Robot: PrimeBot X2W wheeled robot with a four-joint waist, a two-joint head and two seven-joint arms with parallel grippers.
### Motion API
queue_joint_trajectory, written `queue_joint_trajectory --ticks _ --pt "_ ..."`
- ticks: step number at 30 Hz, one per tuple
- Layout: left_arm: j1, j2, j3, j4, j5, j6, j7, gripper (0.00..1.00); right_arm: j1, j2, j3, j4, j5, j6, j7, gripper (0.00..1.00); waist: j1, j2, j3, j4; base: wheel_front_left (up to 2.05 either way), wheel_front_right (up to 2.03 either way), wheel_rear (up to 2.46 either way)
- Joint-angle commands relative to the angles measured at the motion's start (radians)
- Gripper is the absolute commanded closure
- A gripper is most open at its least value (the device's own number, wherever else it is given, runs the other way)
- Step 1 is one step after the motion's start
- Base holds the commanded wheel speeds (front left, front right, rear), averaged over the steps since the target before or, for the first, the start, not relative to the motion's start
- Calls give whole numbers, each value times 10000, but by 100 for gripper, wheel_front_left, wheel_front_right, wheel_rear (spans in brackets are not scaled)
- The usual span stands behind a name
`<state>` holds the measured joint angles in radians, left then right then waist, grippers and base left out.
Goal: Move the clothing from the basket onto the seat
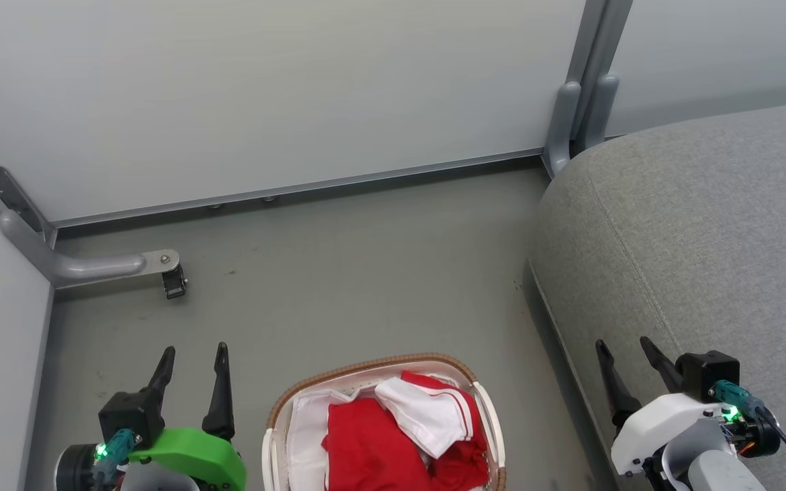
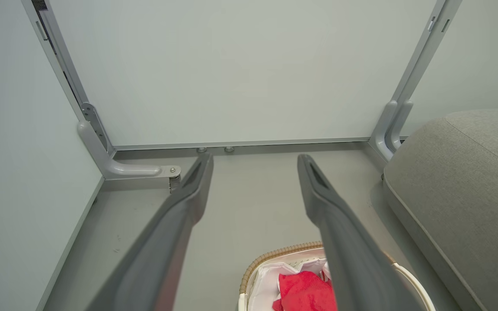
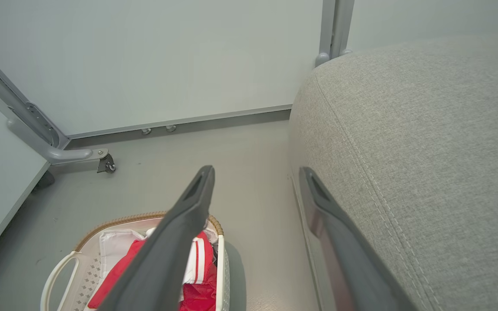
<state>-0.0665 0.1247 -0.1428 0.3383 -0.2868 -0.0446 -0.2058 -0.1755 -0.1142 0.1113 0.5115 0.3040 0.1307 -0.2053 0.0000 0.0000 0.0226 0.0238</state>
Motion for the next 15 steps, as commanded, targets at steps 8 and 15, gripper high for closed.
queue_joint_trajectory --ticks 8,15 --pt "-247 -342 -197 789 771 -532 -235 0 -649 -149 200 -78 -796 0 -258 0 0 0 820 -184 0 0 0" --pt "-1364 -598 -989 2024 1319 -744 -367 0 -1783 -277 563 -727 -1087 -1 -379 0 0 0 2629 -757 0 0 0"
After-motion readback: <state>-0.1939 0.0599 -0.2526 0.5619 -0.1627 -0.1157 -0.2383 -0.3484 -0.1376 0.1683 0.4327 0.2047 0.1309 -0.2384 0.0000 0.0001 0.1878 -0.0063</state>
